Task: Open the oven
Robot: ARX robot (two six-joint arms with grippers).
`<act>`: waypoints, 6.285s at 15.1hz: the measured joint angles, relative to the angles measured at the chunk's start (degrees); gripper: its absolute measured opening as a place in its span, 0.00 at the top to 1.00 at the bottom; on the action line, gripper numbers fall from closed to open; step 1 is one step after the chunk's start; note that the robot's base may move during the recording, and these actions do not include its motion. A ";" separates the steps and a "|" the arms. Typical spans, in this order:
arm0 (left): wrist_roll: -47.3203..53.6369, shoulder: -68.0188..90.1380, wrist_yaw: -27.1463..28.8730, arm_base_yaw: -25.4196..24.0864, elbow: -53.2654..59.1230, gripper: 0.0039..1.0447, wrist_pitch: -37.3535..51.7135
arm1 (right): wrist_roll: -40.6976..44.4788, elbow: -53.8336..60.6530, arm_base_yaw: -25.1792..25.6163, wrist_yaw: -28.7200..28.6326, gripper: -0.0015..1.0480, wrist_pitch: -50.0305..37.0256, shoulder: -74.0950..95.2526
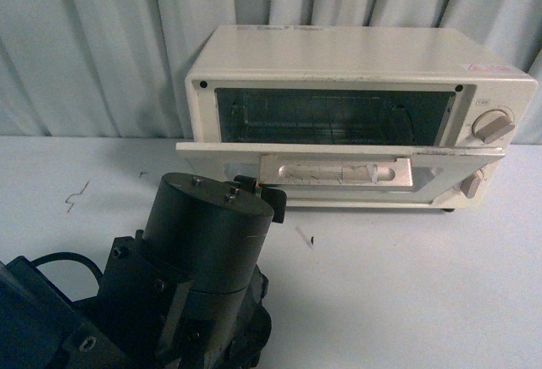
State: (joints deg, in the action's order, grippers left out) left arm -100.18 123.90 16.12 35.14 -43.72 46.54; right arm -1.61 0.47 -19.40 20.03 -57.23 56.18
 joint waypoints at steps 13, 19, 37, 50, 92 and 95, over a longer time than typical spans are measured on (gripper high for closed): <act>0.00 0.00 0.09 0.09 0.00 0.06 0.04 | 1.29 -1.14 19.41 -19.98 0.98 53.07 -49.99; 0.00 0.00 0.11 0.20 0.00 0.06 0.04 | 1.36 -1.09 19.41 -20.02 0.98 57.51 -55.98; 0.00 0.00 0.09 0.20 0.00 0.06 0.04 | 1.46 -1.09 19.41 -20.02 0.30 57.46 -55.98; 31.36 -5.05 32.57 6.80 16.15 0.28 -18.36 | 1.46 -1.09 19.41 -20.06 0.06 57.37 -55.98; 99.19 -123.43 -16.11 -35.12 43.36 0.29 -46.71 | 1.46 -1.09 19.41 -20.06 0.06 57.44 -55.98; 99.21 -123.43 -16.11 -35.12 43.36 0.06 -46.71 | 1.46 -1.09 19.41 -20.06 0.06 57.44 -55.98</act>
State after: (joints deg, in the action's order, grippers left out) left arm -0.97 0.47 0.01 0.01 -0.36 -0.16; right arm -0.14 -0.62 0.01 -0.03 0.21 0.21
